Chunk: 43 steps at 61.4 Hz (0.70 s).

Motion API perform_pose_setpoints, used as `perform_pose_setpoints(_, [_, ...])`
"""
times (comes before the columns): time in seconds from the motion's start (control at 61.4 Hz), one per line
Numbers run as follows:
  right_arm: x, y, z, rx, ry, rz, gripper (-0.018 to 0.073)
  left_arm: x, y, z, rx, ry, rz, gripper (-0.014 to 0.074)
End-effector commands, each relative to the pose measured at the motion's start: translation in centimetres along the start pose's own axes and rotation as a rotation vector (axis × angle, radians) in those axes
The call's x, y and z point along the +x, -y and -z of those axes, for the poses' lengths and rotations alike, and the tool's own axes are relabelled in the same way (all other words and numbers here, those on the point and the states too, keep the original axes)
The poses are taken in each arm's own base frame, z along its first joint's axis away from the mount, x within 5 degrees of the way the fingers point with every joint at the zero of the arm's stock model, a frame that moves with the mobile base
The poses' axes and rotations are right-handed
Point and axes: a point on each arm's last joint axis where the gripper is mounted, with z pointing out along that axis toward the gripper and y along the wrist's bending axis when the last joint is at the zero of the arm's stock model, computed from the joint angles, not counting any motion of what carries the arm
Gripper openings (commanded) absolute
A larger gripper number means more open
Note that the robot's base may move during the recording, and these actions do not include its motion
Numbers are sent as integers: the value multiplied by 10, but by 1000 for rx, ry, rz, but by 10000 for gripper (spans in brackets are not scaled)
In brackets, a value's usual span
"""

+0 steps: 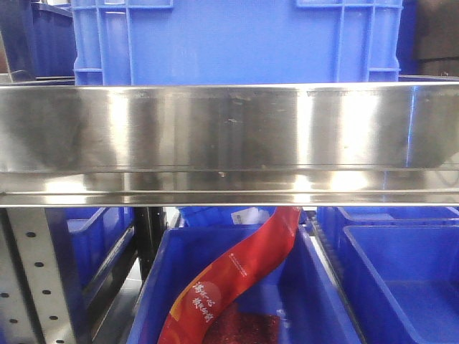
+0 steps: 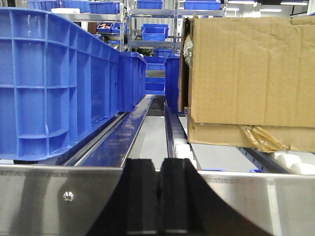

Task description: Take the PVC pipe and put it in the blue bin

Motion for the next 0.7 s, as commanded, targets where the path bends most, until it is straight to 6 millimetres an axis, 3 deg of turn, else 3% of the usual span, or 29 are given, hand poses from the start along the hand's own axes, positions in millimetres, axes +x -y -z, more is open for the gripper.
perform_pose_setpoints(0.0, [-3, 0, 0, 5, 33, 11, -167, -4, 0, 1, -3, 32, 1, -111])
perform_pose_setpoints(0.684, [-3, 0, 0, 5, 33, 11, -167, -4, 0, 1, -3, 32, 1, -111])
